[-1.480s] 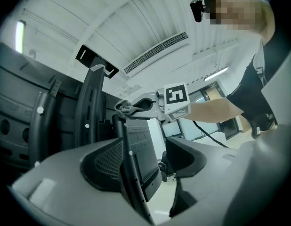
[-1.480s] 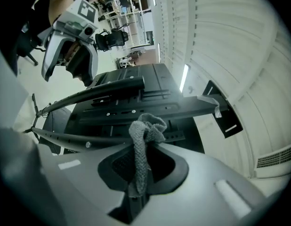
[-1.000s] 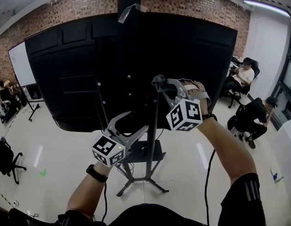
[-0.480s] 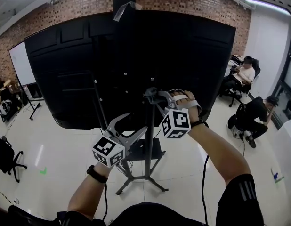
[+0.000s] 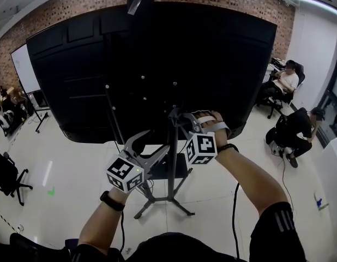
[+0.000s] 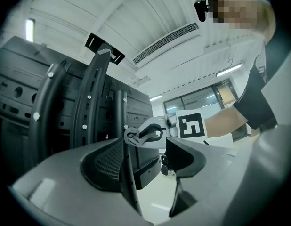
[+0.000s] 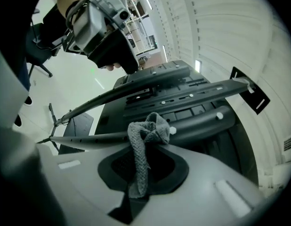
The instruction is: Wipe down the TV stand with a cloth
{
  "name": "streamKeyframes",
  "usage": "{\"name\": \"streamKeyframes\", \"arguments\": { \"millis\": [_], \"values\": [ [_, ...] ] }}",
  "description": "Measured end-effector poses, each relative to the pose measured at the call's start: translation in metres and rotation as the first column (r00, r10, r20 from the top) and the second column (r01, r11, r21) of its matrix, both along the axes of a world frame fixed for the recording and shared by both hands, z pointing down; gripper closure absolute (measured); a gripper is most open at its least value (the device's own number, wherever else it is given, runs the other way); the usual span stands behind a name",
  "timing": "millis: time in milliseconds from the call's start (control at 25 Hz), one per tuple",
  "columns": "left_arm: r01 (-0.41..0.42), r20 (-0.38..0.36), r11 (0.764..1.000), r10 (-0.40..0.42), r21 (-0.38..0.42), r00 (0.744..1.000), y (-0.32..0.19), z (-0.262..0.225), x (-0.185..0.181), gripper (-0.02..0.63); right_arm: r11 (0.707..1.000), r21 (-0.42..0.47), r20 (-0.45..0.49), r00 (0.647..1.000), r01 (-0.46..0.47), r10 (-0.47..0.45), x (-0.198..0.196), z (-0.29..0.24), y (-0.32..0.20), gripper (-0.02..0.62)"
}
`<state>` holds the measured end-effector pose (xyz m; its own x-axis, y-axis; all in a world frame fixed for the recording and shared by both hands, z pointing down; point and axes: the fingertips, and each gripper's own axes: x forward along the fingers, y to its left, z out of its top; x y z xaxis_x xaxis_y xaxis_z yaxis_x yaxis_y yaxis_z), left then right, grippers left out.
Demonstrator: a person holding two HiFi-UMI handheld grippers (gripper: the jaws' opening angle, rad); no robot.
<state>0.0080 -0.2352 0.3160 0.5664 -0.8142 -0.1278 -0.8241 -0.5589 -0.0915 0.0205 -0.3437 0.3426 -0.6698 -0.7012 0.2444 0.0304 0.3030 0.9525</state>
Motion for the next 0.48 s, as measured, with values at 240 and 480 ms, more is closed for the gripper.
{"name": "streamKeyframes", "arguments": {
  "millis": [240,480],
  "values": [
    [0.012,-0.001,0.998,-0.012,-0.057,1.000,-0.005,0.030,-0.001,0.301,0.999,-0.036,-0.023,0.999,0.024,-0.025,-0.007,0.029,0.007,0.560],
    [0.029,-0.023,0.994,-0.032,-0.108,0.999,-0.013,0.065,-0.012,0.301,0.993,-0.104,-0.024,0.998,0.046,-0.049,-0.012,0.066,0.010,0.560]
  ]
}}
